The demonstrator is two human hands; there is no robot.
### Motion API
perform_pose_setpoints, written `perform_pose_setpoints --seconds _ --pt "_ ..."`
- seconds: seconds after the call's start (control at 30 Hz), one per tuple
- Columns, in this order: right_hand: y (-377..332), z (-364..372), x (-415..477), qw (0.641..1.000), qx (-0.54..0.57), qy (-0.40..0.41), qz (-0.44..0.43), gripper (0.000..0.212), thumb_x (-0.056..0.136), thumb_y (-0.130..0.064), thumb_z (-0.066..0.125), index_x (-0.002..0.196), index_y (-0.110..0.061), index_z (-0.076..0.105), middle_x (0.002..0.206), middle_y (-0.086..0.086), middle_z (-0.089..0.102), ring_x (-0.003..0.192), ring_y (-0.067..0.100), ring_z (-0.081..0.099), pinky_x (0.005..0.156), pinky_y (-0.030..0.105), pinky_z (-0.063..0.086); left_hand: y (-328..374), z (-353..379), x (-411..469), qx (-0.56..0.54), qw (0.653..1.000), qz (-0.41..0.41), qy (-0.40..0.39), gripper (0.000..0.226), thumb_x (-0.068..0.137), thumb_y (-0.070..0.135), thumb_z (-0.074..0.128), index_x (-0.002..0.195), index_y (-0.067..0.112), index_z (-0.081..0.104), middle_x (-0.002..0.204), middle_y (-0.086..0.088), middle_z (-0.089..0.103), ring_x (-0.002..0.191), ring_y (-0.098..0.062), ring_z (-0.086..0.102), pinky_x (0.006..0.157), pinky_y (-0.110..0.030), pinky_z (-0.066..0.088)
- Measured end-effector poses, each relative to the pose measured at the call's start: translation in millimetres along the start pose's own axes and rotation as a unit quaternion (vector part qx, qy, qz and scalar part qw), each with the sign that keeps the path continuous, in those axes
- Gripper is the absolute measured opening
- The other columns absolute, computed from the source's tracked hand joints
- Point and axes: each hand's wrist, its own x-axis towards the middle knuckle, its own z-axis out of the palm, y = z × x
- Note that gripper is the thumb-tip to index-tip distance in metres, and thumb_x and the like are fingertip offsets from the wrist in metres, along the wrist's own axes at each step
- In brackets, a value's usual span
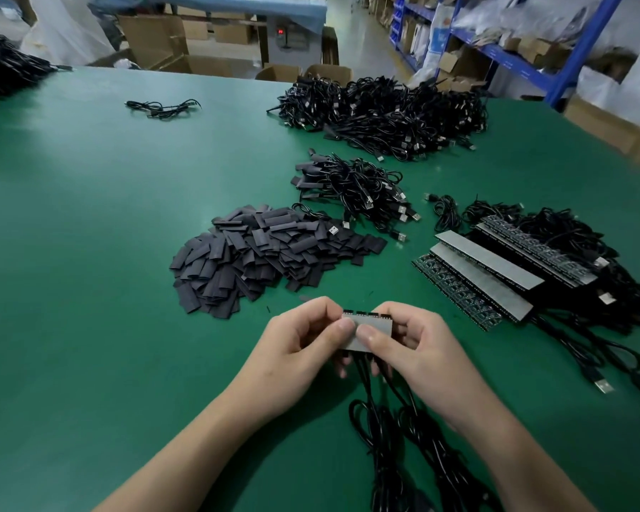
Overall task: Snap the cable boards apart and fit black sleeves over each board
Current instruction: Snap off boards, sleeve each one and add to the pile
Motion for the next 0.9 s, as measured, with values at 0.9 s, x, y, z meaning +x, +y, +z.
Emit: perform_pose_setpoints --seconds 0.9 --pt "-1 32 -6 0.994 0.102 -0.005 -0.035 0.02 0.1 -0.036 0.06 0.085 -0.022 0.064 0.067 0.008 0.07 0.063 0.021 0.069 0.069 0.041 0.054 10 14 -3 -0.048 0.997 0.023 0.059 0.05 0.109 0.042 0.041 0.074 0.014 0.064 0.049 -0.008 0.06 0.043 -0.019 0.056 0.051 -0.023 0.043"
